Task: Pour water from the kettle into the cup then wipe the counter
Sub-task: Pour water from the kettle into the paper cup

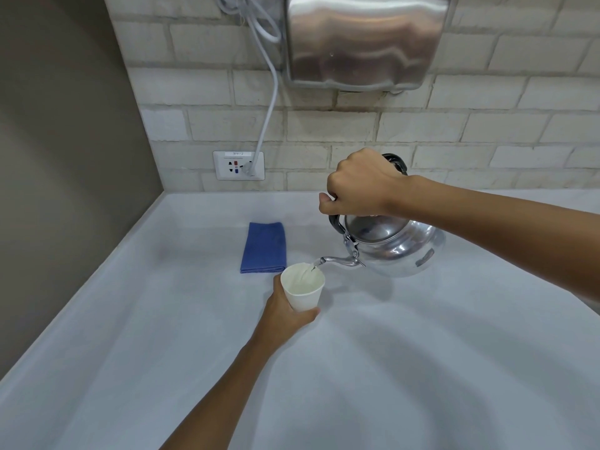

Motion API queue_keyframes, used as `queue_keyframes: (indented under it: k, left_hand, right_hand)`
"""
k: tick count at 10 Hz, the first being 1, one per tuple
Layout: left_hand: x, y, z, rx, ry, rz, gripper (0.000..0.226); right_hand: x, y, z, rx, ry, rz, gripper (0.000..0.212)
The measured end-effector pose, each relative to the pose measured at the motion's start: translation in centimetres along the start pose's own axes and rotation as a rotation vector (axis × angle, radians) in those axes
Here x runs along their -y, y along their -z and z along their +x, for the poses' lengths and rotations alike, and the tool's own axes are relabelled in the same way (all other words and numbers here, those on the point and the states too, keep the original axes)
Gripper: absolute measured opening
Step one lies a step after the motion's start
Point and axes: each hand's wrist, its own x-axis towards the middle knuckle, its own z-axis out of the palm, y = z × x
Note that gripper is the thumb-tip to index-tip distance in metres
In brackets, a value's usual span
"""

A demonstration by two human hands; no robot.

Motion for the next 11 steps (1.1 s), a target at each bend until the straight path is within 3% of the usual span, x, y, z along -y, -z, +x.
queue_keyframes:
  k: [11]
  left_hand:
    - [-0.72, 0.12, -0.33, -0.008, -0.005, -0.027, 0.083]
  right_hand:
    - [-0.26, -0.04, 0.1, -0.004, 0.019, -0.015, 0.054]
